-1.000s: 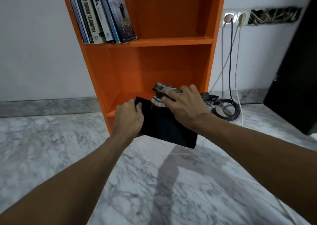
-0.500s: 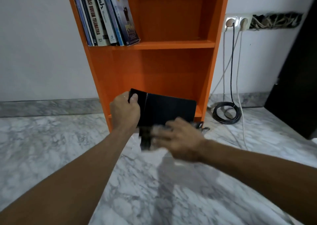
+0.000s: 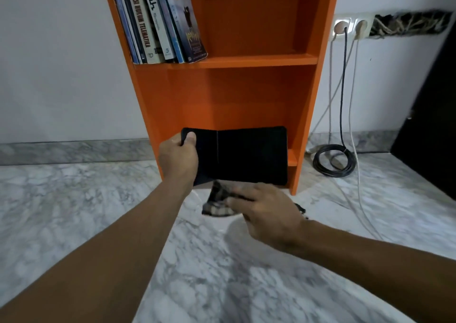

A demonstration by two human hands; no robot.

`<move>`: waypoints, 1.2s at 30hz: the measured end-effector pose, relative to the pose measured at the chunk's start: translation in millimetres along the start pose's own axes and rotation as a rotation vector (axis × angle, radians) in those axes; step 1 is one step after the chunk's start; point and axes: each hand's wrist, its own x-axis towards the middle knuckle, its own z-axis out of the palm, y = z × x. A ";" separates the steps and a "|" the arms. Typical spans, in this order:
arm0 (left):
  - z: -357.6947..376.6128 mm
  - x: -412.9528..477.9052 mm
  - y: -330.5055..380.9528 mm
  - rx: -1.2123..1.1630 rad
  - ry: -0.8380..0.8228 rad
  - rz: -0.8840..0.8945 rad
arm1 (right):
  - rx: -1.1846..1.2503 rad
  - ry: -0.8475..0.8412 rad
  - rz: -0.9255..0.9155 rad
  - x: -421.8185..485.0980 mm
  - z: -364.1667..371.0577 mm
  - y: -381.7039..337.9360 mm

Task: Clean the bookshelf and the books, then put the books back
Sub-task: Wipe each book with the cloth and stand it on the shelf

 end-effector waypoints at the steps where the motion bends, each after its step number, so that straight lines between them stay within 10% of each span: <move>1: 0.8 -0.3 -3.0 -0.022 -0.016 -0.020 | 0.063 0.091 0.099 13.7 -6.4 -0.8; 9: 17.8 1.0 3.3 -0.295 -0.272 -0.287 | 0.430 0.494 0.687 89.6 -17.8 21.1; 17: 1.1 35.4 -25.1 -0.331 -0.217 -0.315 | 0.109 0.059 -0.079 -1.1 22.0 2.5; 24: 20.9 7.9 -1.6 -0.339 -0.326 -0.303 | 0.615 0.444 0.855 88.0 -11.3 4.0; 27: 22.6 10.1 12.5 -0.339 -0.190 -0.243 | 0.327 0.368 0.347 57.6 13.8 2.0; 30: 0.3 24.5 11.6 -0.281 -0.004 -0.252 | 0.087 -0.088 -0.220 -21.7 43.7 -14.3; 36: 0.1 15.5 -2.7 -0.067 0.073 -0.155 | 0.253 0.079 0.117 -3.6 27.1 -14.1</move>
